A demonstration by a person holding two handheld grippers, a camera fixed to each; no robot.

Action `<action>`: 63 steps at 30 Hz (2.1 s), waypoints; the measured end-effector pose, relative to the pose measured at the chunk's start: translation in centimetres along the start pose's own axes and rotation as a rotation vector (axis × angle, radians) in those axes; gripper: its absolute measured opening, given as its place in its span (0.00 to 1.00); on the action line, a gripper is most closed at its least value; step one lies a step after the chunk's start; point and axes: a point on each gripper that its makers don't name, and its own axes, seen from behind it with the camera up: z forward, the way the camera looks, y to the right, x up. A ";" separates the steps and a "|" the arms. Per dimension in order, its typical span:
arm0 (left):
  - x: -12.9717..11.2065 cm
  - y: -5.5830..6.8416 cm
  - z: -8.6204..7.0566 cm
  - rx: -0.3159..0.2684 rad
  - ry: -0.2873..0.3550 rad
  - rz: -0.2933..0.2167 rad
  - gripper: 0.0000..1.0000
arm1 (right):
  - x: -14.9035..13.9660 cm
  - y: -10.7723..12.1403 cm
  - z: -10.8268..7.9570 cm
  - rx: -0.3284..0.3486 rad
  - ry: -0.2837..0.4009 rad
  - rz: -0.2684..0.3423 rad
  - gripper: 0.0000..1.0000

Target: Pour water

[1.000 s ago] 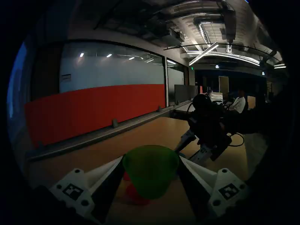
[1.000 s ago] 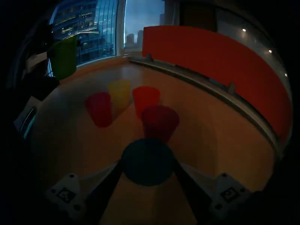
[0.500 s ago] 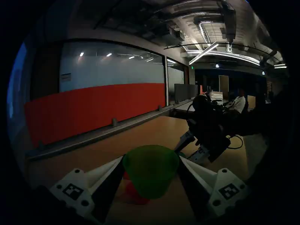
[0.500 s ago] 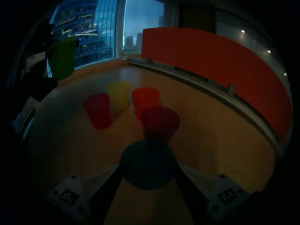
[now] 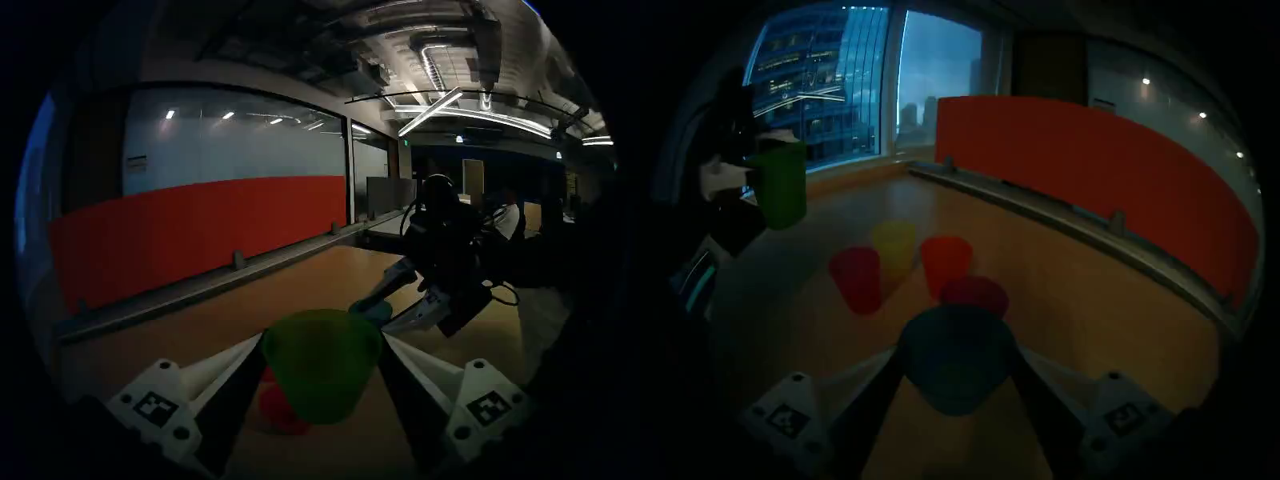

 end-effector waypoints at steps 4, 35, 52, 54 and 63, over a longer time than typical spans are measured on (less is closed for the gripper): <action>0.1 0.1 0.1 0.000 0.007 -0.006 0.90 | 2.2 -0.1 -0.9 -0.002 0.058 0.007 0.93; 0.4 1.1 0.5 -0.011 0.048 -0.032 0.90 | 13.4 0.1 -5.6 -0.036 0.350 0.006 0.91; 0.5 1.2 0.8 -0.018 0.055 -0.029 0.90 | 16.5 -0.1 -6.8 -0.036 0.415 -0.021 0.91; 0.5 1.3 0.9 -0.022 0.055 -0.028 0.90 | 16.8 -0.2 -6.9 -0.038 0.420 -0.025 0.91; 0.5 1.6 1.1 -0.030 0.056 -0.022 0.90 | 17.9 -0.5 -7.4 -0.030 0.438 -0.037 0.91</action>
